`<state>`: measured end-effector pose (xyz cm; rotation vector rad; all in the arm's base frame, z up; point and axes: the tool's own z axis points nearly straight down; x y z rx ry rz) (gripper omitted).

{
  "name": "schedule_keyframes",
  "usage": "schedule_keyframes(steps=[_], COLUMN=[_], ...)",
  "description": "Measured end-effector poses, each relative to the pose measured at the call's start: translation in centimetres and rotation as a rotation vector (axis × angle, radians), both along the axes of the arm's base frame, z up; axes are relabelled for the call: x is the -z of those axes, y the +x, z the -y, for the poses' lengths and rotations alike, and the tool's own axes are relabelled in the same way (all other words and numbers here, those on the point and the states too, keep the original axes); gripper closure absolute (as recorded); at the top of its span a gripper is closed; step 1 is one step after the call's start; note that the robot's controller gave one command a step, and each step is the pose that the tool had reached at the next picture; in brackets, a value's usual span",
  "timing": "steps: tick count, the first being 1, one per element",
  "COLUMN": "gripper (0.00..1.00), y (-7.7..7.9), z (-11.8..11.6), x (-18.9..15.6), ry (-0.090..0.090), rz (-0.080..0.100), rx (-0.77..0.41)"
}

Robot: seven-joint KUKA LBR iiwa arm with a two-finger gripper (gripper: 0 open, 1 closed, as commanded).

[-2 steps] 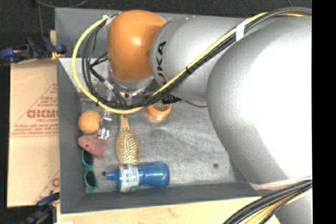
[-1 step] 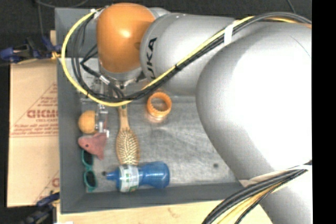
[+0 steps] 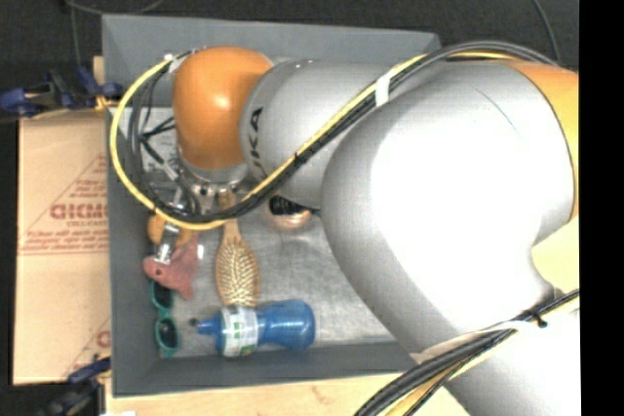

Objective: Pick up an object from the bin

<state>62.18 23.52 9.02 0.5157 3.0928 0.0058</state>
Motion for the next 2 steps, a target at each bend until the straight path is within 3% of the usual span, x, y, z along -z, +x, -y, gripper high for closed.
schedule_keyframes(steps=[1,2], gripper=[1.0,1.0], y=[1.3,1.3], z=[-0.23,-0.23], x=[1.08,1.08], ry=[0.002,0.002], rz=[0.007,0.007], rx=[-0.291,-0.291])
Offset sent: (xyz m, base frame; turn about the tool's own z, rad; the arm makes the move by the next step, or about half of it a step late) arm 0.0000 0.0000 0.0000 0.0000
